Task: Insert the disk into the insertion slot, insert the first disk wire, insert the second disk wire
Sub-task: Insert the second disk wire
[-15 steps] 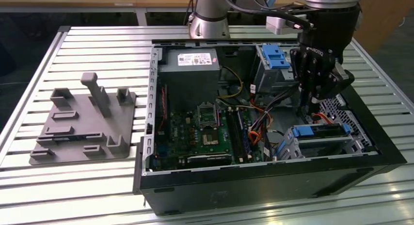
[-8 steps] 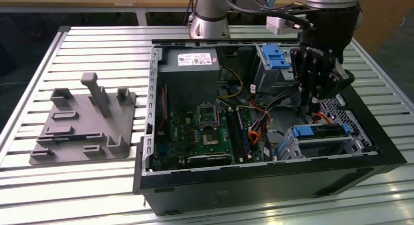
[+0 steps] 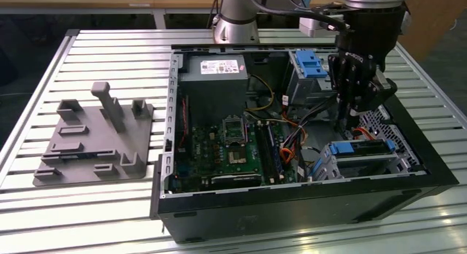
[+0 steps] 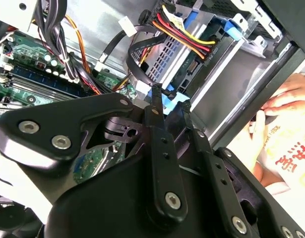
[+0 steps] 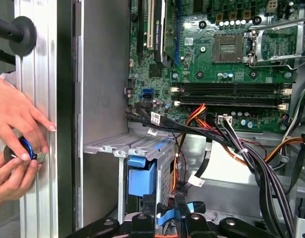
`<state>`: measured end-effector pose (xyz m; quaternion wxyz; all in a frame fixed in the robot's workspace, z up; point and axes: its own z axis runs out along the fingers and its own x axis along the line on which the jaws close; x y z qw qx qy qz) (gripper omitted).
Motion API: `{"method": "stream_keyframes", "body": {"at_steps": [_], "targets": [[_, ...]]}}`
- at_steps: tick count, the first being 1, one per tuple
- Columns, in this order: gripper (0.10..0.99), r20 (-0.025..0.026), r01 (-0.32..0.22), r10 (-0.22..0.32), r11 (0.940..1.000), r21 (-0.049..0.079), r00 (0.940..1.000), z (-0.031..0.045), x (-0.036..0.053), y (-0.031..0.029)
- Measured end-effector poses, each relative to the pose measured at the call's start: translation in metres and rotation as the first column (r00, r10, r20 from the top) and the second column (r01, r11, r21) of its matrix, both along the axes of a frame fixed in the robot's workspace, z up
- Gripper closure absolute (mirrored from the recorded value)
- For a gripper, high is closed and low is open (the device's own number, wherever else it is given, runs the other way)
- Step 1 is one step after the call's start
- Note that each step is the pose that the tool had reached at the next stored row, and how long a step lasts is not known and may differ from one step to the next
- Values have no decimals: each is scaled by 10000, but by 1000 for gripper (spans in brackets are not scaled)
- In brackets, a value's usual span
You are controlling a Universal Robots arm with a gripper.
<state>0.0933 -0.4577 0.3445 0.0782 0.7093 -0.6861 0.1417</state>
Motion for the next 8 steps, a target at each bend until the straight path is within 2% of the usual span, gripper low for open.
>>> {"method": "stream_keyframes", "body": {"at_steps": [8], "targets": [[784, -1, 2, -2, 10000, -1, 10000, -6, 9, 5]]}}
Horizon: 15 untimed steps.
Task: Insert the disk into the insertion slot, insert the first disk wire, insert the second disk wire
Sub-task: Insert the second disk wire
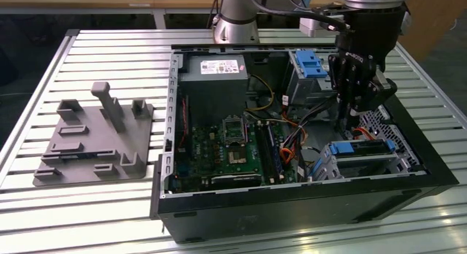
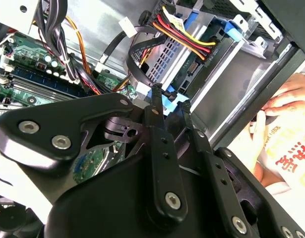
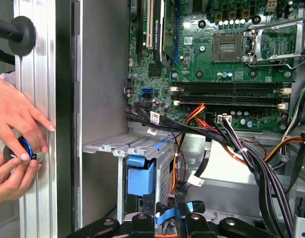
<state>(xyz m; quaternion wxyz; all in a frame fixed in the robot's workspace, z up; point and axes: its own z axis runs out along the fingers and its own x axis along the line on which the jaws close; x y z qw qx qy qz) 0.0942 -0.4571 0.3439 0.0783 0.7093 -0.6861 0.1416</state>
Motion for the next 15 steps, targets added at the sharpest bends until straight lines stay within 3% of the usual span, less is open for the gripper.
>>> {"method": "stream_keyframes", "body": {"at_steps": [15], "targets": [[784, 0, -1, 1, 10000, -92, 10000, -9, 7, 5]]}}
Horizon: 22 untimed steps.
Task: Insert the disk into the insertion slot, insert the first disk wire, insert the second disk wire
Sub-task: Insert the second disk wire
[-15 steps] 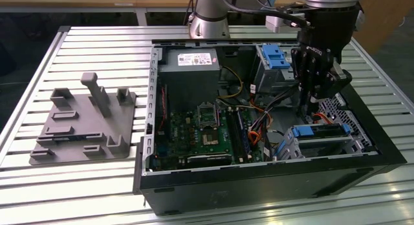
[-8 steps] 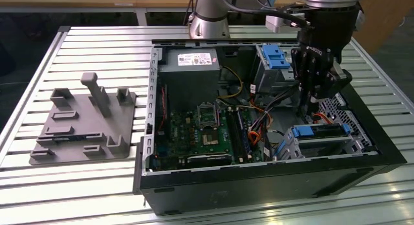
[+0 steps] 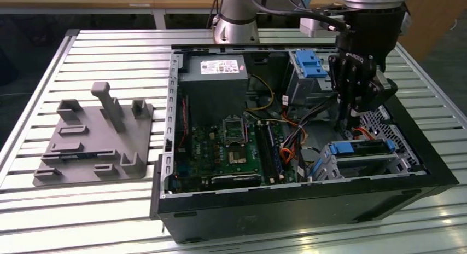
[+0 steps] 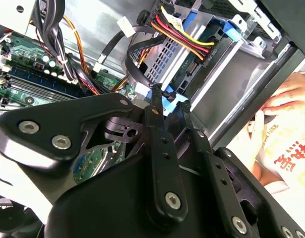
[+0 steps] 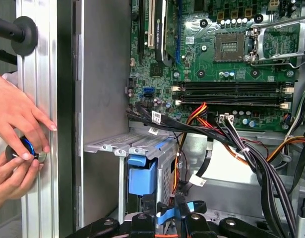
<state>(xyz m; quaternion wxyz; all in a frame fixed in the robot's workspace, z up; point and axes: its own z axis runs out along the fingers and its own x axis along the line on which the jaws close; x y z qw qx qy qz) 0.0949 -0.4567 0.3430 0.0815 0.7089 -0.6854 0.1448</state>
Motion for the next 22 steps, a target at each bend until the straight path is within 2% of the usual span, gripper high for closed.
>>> {"method": "stream_keyframes", "body": {"at_steps": [10, 12, 13, 22], "targets": [[784, 0, 0, 0, 10000, -13, 10000, -10, 2, 0], [800, 0, 1, -1, 10000, -15, 10000, -11, 1, 0], [871, 0, 0, 0, 10000, -14, 10000, -12, 2, 0], [882, 0, 0, 0, 10000, -16, 10000, -17, 10, 0]]}}
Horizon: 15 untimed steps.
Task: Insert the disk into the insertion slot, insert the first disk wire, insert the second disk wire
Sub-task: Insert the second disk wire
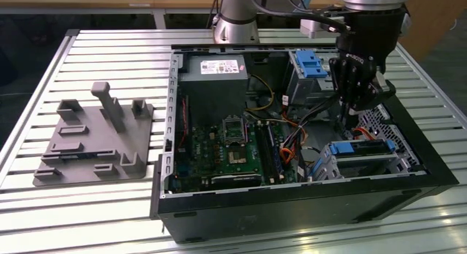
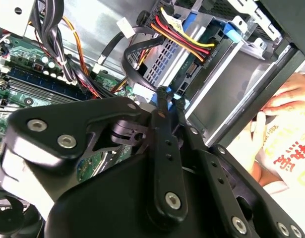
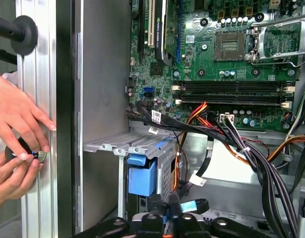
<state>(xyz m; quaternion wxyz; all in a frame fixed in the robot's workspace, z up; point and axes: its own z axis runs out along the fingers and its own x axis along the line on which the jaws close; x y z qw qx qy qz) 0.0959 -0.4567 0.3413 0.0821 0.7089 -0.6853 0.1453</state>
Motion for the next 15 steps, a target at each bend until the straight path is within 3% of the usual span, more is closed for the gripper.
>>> {"method": "stream_keyframes", "body": {"at_steps": [1, 13, 15], "targets": [[941, 0, 0, 0, 10000, -1, 10000, 0, 2, 0], [941, -9, -1, 1, 10000, -3, 10000, -1, 31, -1], [941, -144, -1, 1, 10000, -5, 9999, 0, 102, 0]]}}
